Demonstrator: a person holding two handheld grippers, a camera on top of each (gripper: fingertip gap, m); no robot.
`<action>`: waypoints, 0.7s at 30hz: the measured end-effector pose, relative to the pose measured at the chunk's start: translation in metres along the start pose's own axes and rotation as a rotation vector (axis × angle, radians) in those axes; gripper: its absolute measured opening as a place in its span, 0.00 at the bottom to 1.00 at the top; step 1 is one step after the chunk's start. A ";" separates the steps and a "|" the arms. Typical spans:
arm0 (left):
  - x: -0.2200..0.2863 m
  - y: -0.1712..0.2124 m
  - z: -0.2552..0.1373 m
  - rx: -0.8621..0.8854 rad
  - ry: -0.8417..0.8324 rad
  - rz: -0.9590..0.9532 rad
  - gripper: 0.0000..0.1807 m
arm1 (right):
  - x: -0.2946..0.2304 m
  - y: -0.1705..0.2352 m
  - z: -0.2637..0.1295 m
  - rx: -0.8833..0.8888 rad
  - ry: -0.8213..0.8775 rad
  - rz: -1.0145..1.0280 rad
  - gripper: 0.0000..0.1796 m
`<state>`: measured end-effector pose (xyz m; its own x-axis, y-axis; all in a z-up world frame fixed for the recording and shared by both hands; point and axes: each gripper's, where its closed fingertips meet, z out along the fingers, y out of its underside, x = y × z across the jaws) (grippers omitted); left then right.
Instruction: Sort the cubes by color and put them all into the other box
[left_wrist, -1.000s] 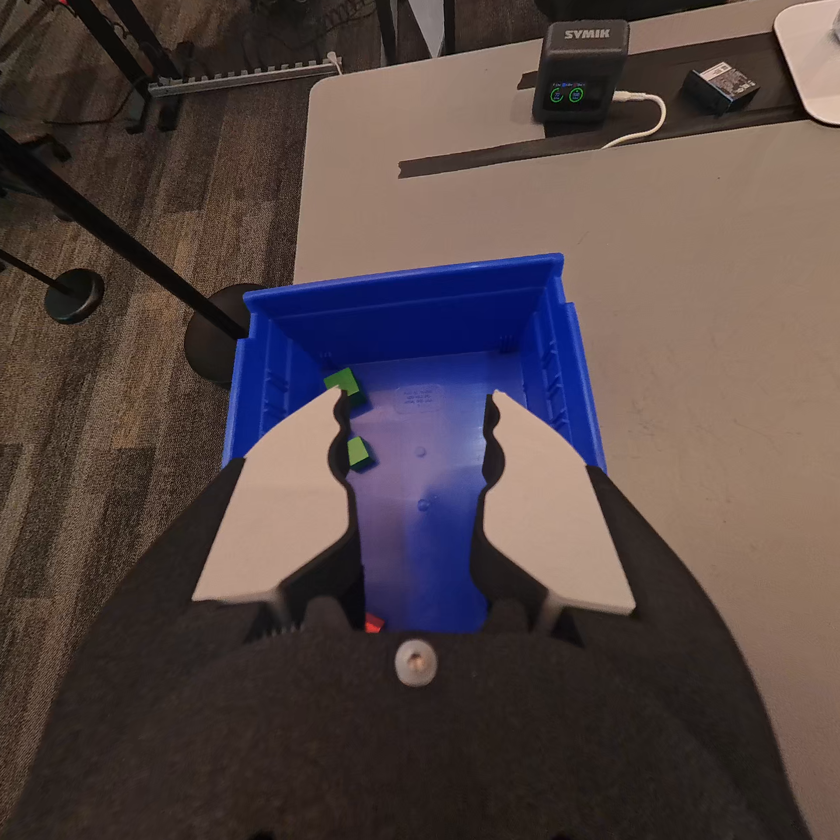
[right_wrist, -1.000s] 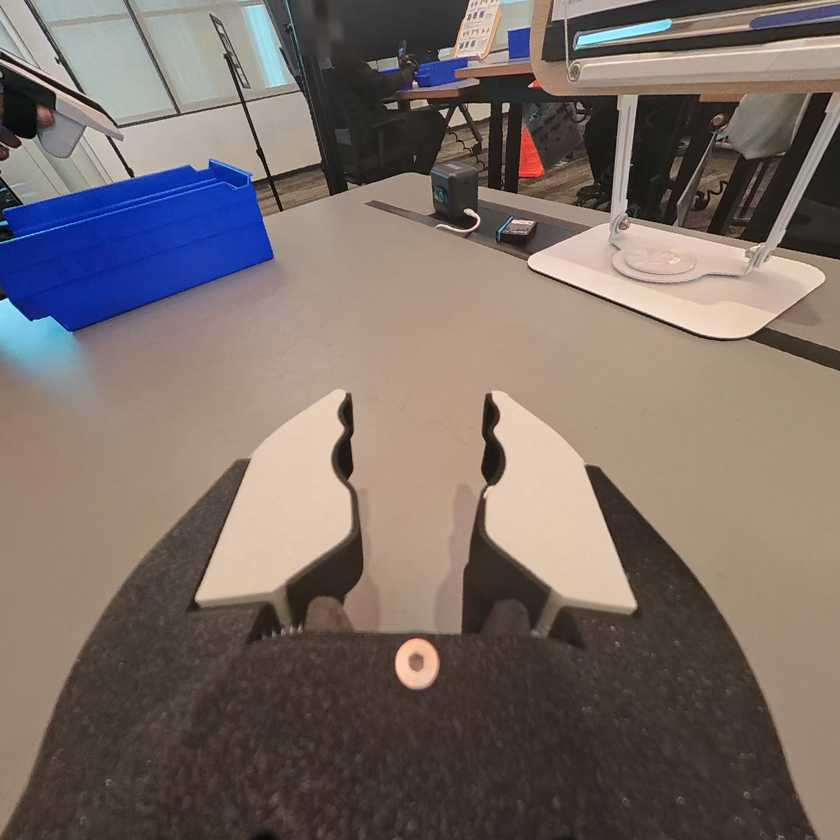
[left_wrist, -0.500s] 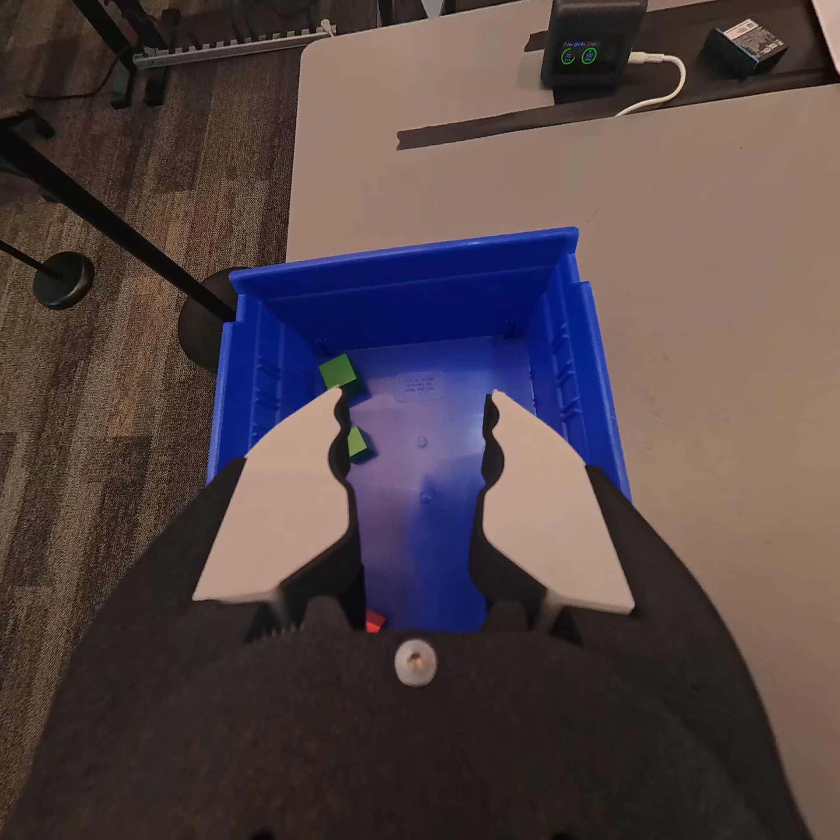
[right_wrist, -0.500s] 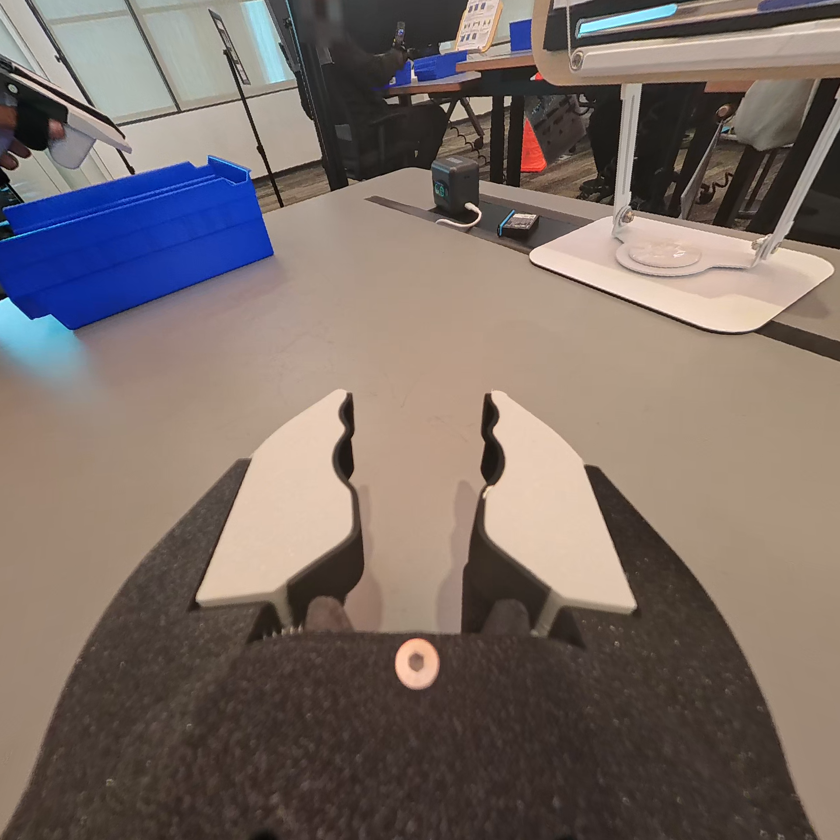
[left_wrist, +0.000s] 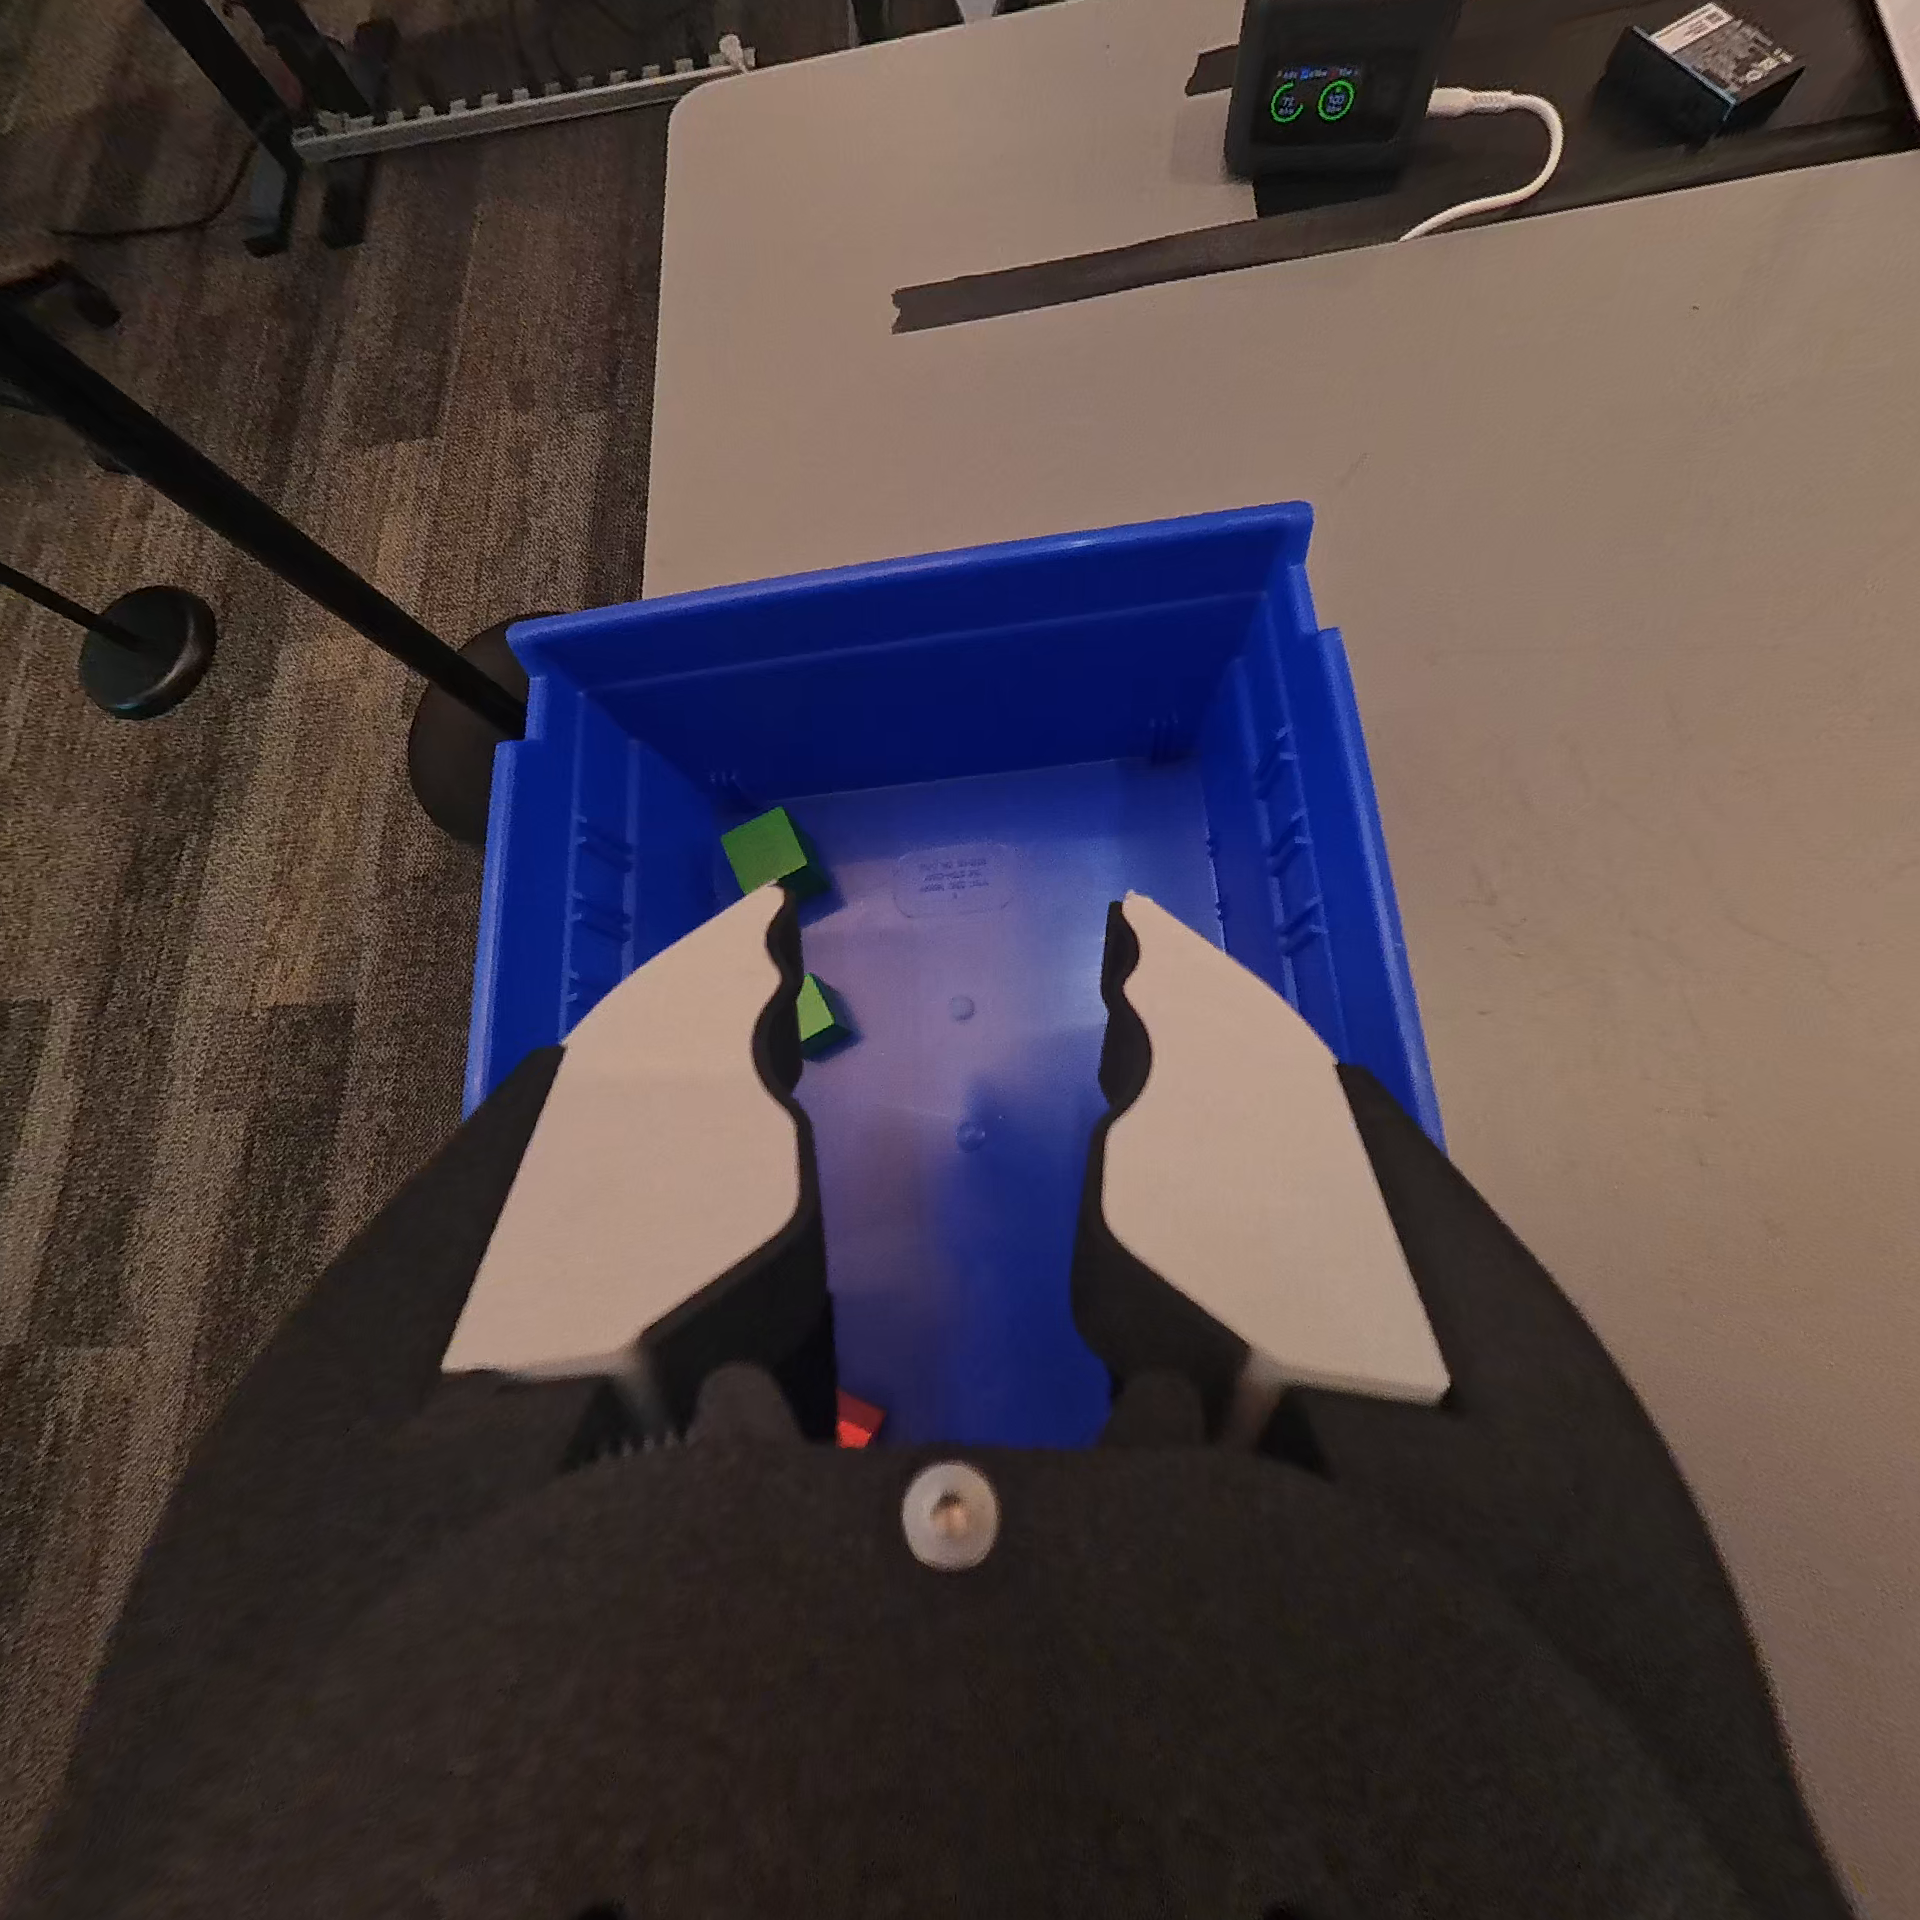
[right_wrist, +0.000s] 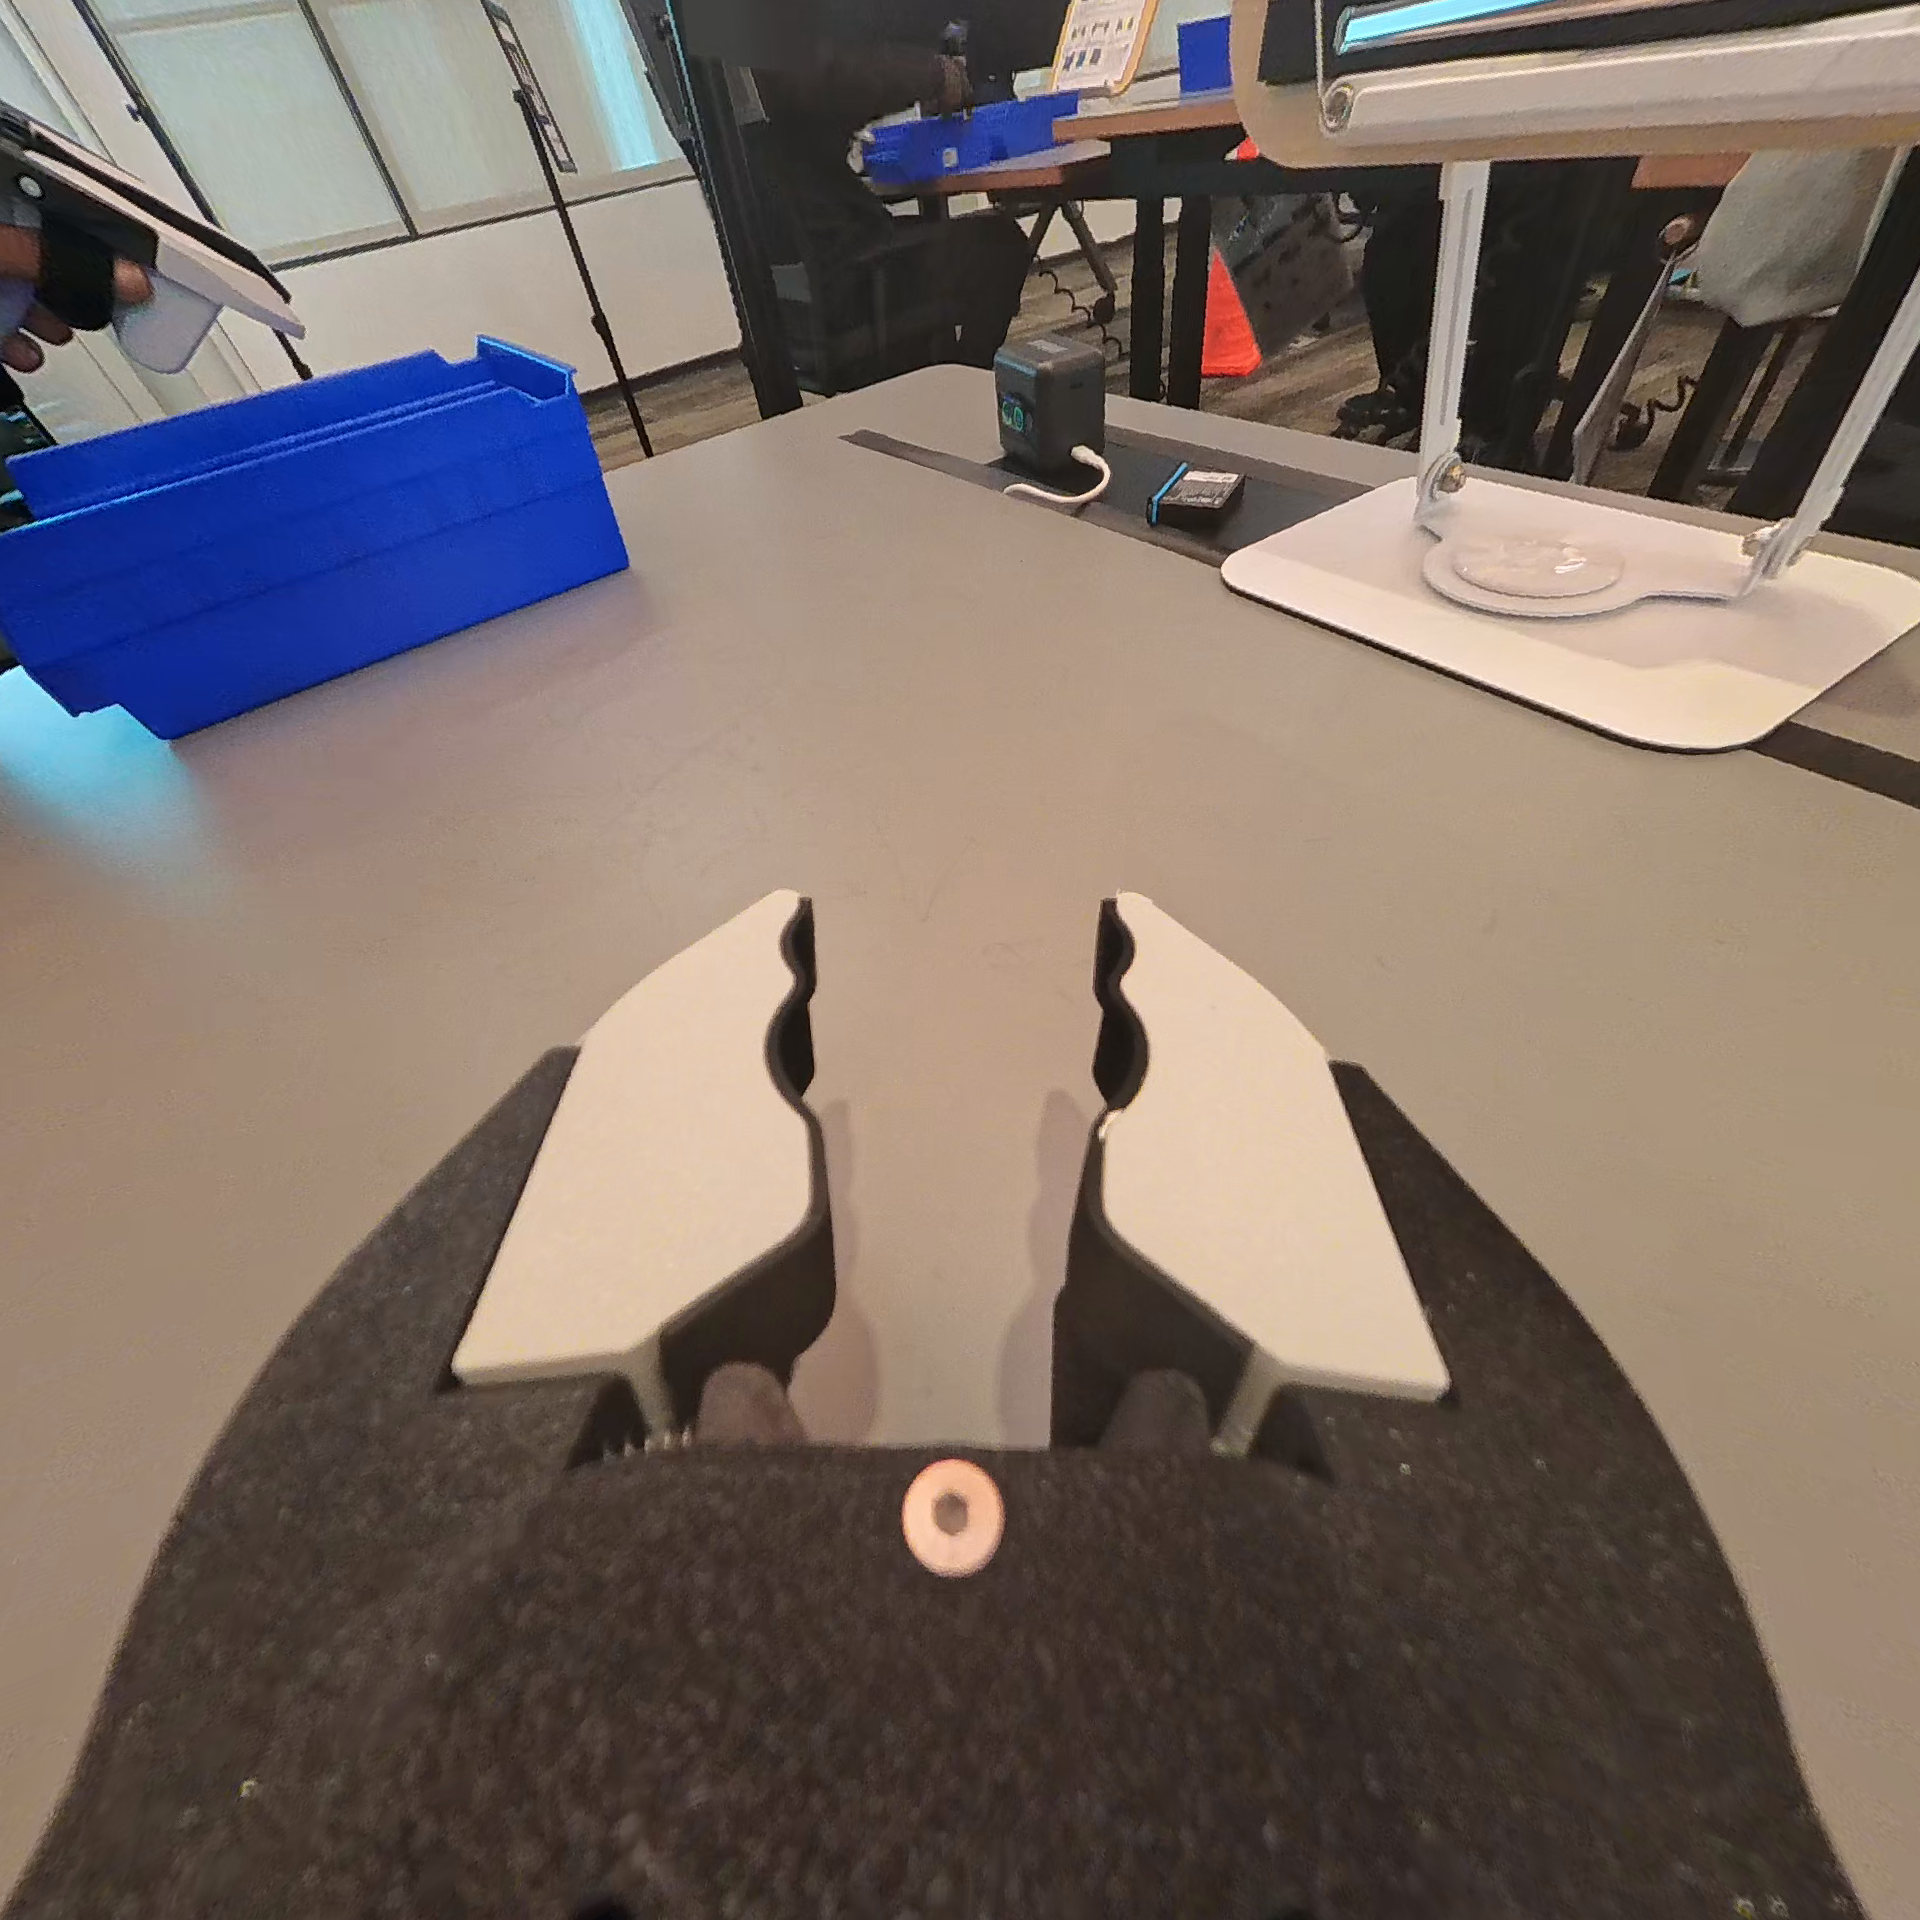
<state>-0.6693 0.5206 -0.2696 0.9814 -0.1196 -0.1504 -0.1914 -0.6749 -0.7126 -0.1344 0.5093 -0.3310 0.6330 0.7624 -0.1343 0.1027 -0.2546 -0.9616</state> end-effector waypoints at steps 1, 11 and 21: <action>0.001 0.000 0.000 0.001 0.002 0.000 0.31 | 0.000 0.000 0.000 0.000 0.001 -0.002 0.29; 0.008 -0.005 -0.003 0.002 0.001 0.030 0.30 | -0.001 -0.003 -0.002 0.008 -0.002 -0.007 0.29; 0.018 -0.014 -0.011 0.031 0.008 0.060 0.30 | -0.001 -0.003 -0.002 0.009 0.001 -0.007 0.29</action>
<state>-0.6486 0.5196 -0.2546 0.9682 -0.1649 -0.1882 -0.2502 -0.6432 -0.7237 -0.1336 0.5083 -0.3273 0.6334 0.7633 -0.1273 0.1004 -0.2442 -0.9645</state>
